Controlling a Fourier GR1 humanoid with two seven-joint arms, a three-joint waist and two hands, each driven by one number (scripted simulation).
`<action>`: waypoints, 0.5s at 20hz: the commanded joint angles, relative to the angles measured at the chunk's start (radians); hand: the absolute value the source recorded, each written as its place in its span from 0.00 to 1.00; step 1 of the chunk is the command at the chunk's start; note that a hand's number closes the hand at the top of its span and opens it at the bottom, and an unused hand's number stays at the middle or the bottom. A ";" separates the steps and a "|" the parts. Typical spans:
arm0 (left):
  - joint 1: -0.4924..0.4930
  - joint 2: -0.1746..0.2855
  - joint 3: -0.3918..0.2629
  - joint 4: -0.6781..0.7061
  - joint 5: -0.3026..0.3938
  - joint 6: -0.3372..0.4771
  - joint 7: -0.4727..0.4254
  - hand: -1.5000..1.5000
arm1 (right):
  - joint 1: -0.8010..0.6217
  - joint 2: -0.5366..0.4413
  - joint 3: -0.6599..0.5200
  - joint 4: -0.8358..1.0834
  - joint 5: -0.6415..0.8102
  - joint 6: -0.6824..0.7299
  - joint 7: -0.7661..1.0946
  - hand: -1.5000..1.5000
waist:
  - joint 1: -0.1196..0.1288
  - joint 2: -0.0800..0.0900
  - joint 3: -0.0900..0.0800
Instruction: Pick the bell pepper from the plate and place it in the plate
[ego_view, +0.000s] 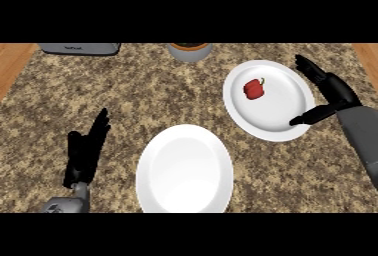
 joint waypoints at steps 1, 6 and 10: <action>-0.047 -0.015 0.007 0.071 -0.018 0.016 -0.033 0.50 | -0.018 -0.022 0.001 0.012 0.000 0.038 -0.017 0.00 | -0.003 0.003 0.000; 0.008 0.014 0.012 -0.026 0.011 -0.020 0.019 0.50 | 0.043 -0.068 -0.002 0.013 0.000 0.004 -0.068 0.00 | 0.006 0.000 0.001; -0.044 0.001 0.013 0.019 -0.002 -0.008 -0.002 0.50 | 0.037 -0.109 -0.019 0.025 -0.015 0.028 -0.071 0.00 | 0.008 0.007 0.002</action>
